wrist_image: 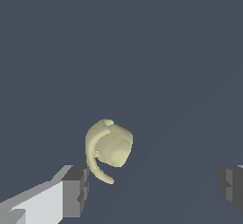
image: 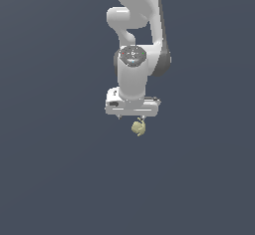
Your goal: Pick up the object and move it to a goal position.
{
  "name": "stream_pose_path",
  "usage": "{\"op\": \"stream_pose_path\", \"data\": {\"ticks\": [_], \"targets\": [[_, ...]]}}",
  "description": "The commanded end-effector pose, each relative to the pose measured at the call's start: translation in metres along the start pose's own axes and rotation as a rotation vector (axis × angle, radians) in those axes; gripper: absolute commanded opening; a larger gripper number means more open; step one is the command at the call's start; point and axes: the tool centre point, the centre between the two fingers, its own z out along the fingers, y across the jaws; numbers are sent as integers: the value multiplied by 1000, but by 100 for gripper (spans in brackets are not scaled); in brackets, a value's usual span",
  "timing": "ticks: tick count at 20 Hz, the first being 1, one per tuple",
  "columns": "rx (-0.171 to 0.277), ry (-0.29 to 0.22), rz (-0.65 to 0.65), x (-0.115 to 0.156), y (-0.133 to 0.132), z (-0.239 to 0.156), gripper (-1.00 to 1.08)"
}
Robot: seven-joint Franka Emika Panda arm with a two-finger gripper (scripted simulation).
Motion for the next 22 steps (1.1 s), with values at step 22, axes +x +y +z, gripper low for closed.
{"op": "stream_pose_path", "data": {"ticks": [22], "targets": [[-2,18,423,-16,-40,53,100]]}}
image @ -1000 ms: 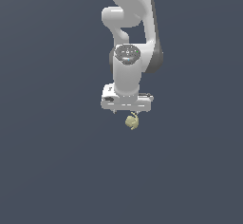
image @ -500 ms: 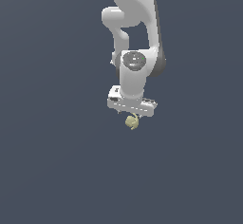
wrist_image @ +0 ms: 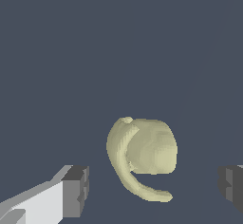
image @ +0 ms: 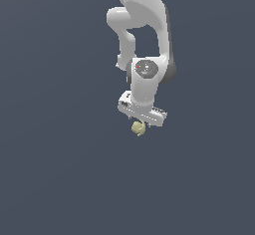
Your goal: Pick up the object and move it to a goal position.
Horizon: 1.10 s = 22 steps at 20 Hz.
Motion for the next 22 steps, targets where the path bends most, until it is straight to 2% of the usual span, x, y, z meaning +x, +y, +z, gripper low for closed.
{"op": "stream_pose_path", "data": {"ticks": [1,13,22], "targets": [[0,2,32,-2,-2,3,100],[-1,4,66,-5,-4,11,100],[-1,4,69,-6,-3,48,100]]}}
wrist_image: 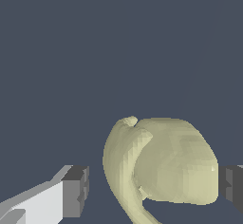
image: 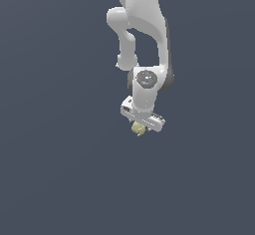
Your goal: Pick up the object and move it to a goal position.
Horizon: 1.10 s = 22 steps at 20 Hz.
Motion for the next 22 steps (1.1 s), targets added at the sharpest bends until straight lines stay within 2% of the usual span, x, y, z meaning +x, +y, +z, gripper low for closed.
{"op": "stream_pose_path", "data": {"ticks": [1,6,7,22], "targets": [[0,0,1,0,0,10,100],[0,0,1,1,-1,17,100],[0,0,1,1,-1,17,-100],[1,1,0,5,4,8,-100]]}}
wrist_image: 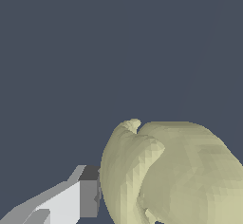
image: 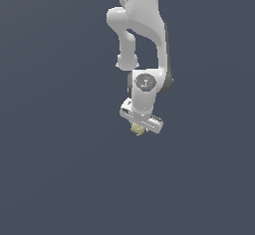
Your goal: Pick up the object and move it to a goal position.
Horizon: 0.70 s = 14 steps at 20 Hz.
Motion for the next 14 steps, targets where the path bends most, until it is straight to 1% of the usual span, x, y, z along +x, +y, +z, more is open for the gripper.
{"op": "stream_pose_path", "data": {"ticks": [1,7,14], "targets": [[1,1,1,5,4,-7,-100],[1,1,1,25,25,-41,-100],[1,1,2,62,60,-101,-100]]}}
